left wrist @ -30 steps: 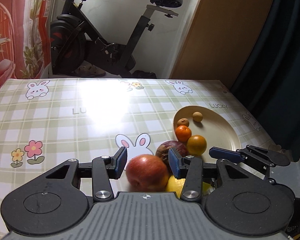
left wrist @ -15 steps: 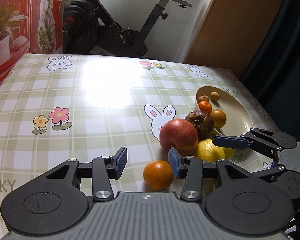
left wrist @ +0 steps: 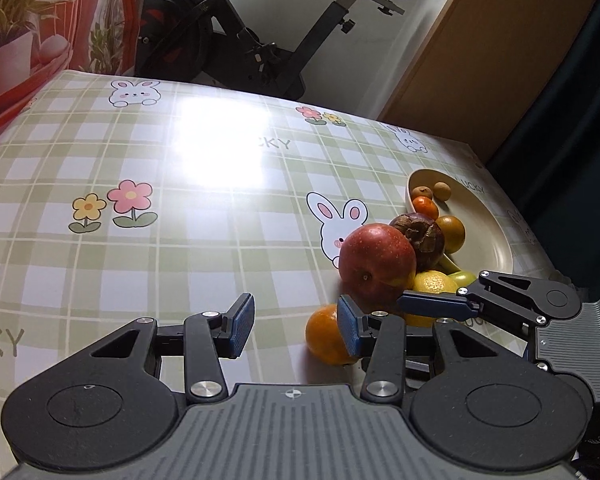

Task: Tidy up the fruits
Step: 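Move the left tool back to a second orange beside the red apple, then close the left tool around the second orange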

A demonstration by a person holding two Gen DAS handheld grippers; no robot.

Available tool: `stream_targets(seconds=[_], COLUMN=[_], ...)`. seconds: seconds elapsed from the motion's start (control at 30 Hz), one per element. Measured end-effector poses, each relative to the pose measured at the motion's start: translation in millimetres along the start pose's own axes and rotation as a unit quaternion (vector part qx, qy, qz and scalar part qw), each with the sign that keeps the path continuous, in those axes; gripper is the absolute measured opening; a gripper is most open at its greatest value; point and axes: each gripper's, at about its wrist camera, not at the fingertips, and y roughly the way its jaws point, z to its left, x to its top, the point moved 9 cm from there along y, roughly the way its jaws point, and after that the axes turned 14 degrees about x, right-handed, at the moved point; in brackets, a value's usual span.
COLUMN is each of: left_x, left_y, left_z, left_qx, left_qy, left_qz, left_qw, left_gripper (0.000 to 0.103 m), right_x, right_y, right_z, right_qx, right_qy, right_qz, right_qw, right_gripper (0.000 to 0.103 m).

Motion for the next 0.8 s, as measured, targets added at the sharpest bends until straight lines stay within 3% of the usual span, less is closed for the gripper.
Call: stream_targets(seconds=[0.27, 0.8], left_x=[-6.2, -20.0], left_y=[12.9, 23.2], left_z=[-21.0, -28.5], left_qx=[-0.025, -0.024], left_qy=[0.003, 0.020], left_qz=[0.014, 0.030], left_qw=[0.9996, 0.9991], left_gripper=[0.048, 0.046], right_x=[-3.4, -3.5], right_y=[20.8, 31.4], right_z=[4.2, 2.2], right_qx=[0.007, 0.003], right_qy=[-0.023, -0.004], right_qz=[0.021, 0.017], right_qw=[0.999, 1.000], right_gripper=[0.055, 0.053])
